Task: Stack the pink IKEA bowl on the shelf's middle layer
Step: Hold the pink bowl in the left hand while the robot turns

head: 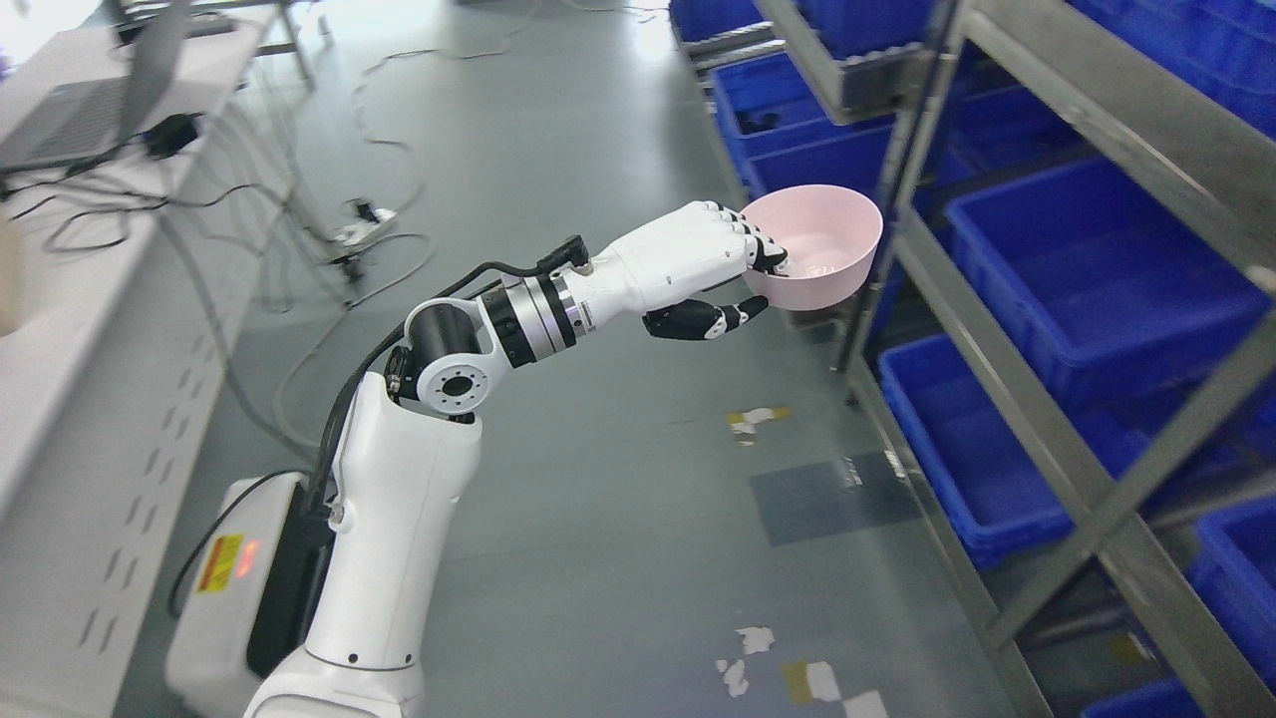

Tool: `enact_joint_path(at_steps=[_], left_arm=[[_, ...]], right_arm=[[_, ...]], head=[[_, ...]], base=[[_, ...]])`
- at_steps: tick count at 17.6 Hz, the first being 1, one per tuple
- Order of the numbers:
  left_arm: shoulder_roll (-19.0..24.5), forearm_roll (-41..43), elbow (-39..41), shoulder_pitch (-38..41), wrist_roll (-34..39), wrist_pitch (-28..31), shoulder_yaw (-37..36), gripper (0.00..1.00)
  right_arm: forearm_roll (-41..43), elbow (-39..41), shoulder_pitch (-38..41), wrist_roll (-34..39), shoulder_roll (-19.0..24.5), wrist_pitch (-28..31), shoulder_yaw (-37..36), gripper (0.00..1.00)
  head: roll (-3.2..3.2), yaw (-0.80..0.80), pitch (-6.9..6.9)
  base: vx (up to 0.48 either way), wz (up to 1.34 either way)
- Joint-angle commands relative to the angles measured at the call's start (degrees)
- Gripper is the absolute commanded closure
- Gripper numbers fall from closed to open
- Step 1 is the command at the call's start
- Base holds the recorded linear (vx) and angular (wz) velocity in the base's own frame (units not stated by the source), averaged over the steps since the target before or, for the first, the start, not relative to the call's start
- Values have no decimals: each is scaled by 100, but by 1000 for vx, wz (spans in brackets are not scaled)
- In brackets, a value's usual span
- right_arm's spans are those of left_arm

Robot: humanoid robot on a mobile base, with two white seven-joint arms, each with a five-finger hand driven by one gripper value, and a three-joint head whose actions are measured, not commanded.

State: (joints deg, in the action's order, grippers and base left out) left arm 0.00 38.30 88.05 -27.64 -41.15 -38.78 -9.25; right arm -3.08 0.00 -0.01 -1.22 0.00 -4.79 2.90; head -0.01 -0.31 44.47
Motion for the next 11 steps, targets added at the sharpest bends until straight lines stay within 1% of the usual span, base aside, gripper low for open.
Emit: enact_joint_path(at_steps=[1, 5, 8, 10, 11], left_arm=[[100, -234, 195, -328, 142, -16, -24, 93], [100, -490, 195, -1224, 133, 168, 11, 92], [100, -455, 186, -1401, 80, 510, 90, 92], [100, -428, 195, -1533, -85, 888, 326, 92], [147, -420, 195, -1655, -182, 985, 423, 92]], right_arm=[[0, 100, 133, -28, -100, 4, 0, 0], [0, 100, 133, -28, -100, 4, 0, 0], [0, 100, 133, -28, -100, 4, 0, 0], [0, 100, 133, -28, -100, 4, 0, 0], [0, 100, 133, -28, -100, 4, 0, 0]], head=[[0, 0, 0], [0, 0, 0], [0, 0, 0], [0, 0, 0], [0, 0, 0]], base=[[64, -1405], [38, -1646], [39, -1704], [59, -1576], [64, -1405]])
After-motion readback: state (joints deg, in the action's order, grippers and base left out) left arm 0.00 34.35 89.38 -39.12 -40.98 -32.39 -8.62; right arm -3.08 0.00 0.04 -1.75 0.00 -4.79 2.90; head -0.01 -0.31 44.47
